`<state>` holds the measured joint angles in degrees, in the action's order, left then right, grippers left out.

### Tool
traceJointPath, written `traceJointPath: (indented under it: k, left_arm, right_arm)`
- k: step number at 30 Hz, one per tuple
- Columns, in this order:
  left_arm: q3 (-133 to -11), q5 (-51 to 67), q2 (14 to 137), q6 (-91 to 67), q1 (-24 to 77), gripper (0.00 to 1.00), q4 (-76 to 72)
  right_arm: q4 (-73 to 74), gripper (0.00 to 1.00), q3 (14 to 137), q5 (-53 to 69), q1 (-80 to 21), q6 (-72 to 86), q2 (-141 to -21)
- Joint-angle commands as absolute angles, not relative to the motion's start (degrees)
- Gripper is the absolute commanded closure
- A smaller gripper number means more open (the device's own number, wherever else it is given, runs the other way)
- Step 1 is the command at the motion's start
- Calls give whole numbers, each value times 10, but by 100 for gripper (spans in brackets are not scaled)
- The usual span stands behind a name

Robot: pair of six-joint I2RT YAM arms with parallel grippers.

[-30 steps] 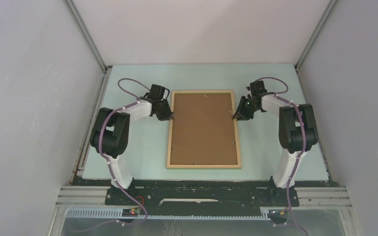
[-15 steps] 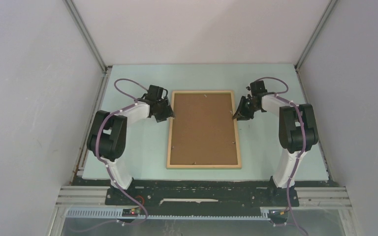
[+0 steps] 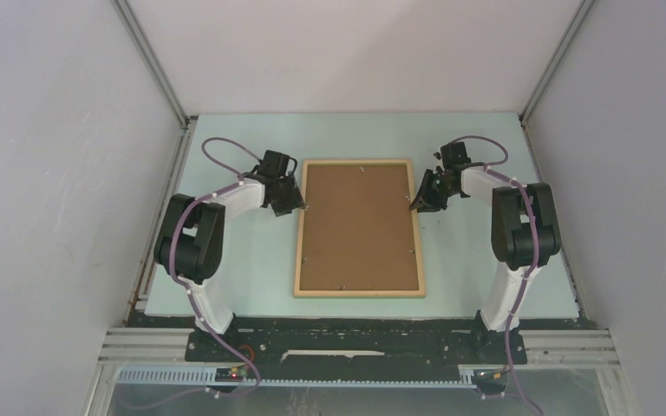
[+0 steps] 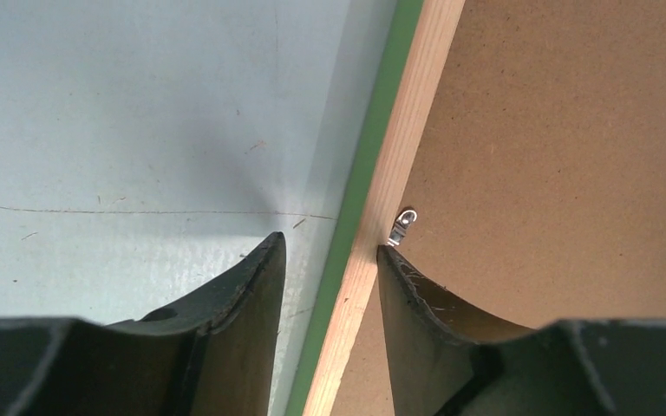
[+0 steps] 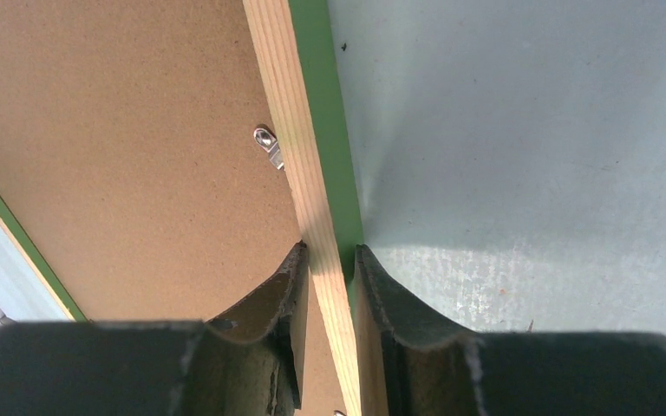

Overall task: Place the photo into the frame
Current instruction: Install the photo frame at the center of the board.

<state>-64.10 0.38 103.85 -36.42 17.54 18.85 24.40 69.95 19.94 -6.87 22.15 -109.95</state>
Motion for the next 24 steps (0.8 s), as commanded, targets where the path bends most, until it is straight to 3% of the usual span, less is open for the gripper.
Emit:
traceJointPath:
  k: [1,9,16,24]
  left_arm:
    - [-670,-18,1058,-349,187,50,200]
    - [-690,-43,1072,-348,194,49,217]
    - [-719,-72,1105,-352,199,59,253]
    - [-733,-151,1128,-386,203,79,302]
  right_arm:
    - [247,71,715,193,-69,215,-1109]
    - [245,71,715,194,-69,215,-1110]
    - [245,71,715,197,-69,215,-1110]
    - [245,71,715,198,-69,214,-1107]
